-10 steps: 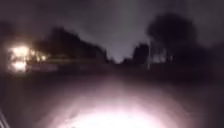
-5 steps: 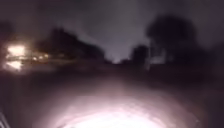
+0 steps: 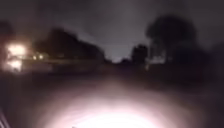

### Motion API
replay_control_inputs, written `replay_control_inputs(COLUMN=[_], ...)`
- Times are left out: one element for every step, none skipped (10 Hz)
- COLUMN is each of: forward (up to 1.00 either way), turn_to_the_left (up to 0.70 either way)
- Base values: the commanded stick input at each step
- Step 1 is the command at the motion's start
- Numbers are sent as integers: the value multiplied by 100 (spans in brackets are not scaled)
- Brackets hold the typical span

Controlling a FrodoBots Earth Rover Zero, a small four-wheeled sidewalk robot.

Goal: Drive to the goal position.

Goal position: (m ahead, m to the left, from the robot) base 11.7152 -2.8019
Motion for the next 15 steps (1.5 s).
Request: replay_control_inputs(forward=[70,70,70,70,70,70,70,70,70,70,70,70,70,70,70], turn_to_the_left=[0,0,0,0,0,0,0,0,0,0,0,0,0,0,0])
